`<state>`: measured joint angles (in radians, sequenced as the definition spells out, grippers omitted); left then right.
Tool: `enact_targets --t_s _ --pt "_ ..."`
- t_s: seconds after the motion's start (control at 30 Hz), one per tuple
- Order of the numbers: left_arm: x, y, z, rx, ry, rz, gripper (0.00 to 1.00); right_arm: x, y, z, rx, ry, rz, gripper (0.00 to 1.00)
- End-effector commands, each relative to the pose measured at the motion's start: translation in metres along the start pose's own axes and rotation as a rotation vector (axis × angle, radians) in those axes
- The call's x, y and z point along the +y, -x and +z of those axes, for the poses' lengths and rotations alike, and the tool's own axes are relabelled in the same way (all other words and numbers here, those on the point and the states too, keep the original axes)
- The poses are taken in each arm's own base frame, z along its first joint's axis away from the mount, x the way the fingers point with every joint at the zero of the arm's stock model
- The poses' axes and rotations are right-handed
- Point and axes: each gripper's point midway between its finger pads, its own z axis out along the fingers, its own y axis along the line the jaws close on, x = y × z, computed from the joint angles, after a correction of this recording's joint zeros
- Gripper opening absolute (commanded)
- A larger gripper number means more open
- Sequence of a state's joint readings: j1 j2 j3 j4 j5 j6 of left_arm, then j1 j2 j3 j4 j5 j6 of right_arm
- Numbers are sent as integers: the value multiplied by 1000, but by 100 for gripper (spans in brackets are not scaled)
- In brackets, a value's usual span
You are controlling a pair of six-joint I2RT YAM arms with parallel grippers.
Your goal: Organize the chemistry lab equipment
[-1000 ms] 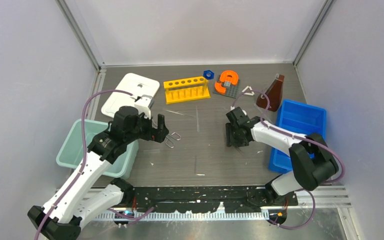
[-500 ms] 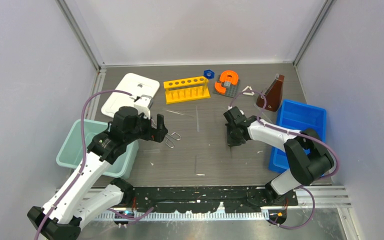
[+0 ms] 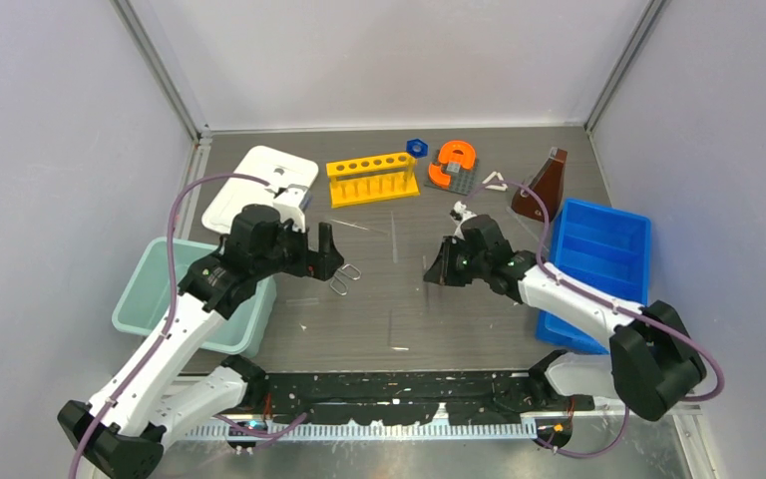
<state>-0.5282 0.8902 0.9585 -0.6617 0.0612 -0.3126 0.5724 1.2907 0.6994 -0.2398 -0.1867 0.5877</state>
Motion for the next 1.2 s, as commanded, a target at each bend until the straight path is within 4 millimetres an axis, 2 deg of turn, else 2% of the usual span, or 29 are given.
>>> enact_targets --t_s 0.0,0.03,0.17,0.33,0.43,0.73,1.0,1.17 --pt "-46 23 -10 -52 -224 -85 91 82 27 -27 -125 387 13 6" --pt "-56 24 -11 -55 -274 -110 89 101 31 -38 -145 474 13 6" --pt "-85 31 -12 -77 -450 -178 84 143 26 -62 -148 662 -7 6" --pt "-115 39 -13 -89 -644 -239 79 174 16 -83 -141 785 -8 6" --pt "-123 37 -8 -55 -705 -285 72 189 12 -93 -155 845 -17 6" --pt "-127 30 2 -2 -736 -316 56 202 8 -100 -163 885 -15 6" --pt "-125 25 4 0 -726 -333 33 202 6 -95 -159 880 -11 6" --pt "-123 22 4 3 -720 -340 13 197 5 -88 -160 861 0 9"
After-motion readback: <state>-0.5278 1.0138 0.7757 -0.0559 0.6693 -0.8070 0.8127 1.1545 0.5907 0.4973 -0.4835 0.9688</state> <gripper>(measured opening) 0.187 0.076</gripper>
